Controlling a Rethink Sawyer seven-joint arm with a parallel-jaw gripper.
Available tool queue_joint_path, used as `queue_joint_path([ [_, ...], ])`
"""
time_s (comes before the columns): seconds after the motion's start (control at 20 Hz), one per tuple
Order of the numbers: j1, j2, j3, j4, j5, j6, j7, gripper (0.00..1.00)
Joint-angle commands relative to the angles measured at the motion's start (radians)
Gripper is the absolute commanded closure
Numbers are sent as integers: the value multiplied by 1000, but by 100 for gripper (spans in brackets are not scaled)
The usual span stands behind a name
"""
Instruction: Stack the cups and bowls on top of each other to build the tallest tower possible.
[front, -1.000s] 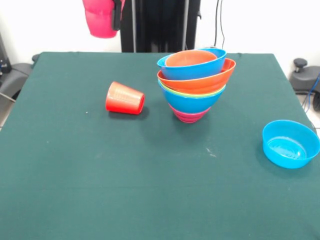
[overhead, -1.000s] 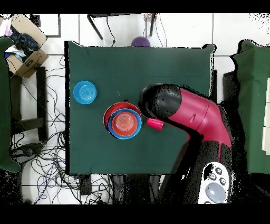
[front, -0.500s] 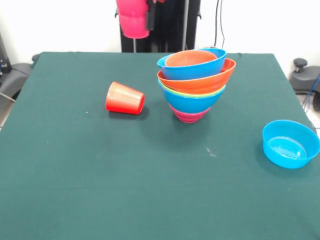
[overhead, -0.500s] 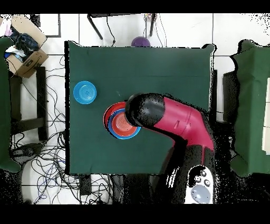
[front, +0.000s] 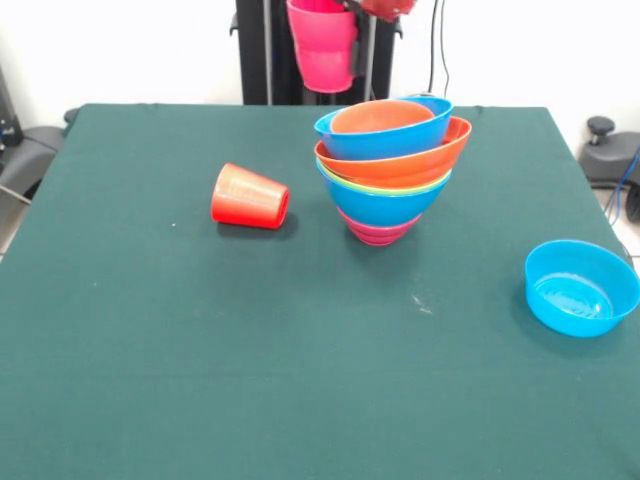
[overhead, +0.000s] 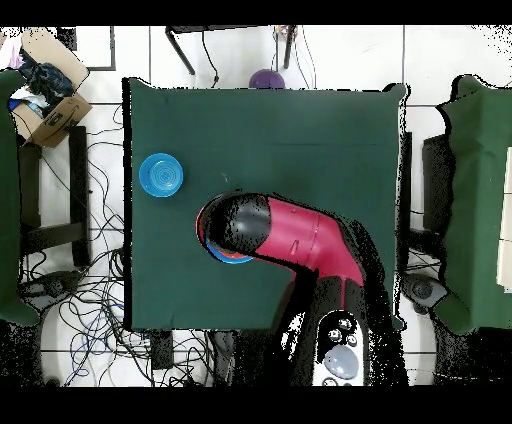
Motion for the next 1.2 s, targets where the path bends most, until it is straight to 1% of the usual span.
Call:
queue_joint_path([
  [0.05,19,18,113,109,-52,-100,-14,100],
  [0.3,20,28,118,127,-62,-129,-13,100],
  [0.65,31,46,110,123,-68,-105,3,100],
  [1.2,42,76,114,159,-59,-126,29,100],
])
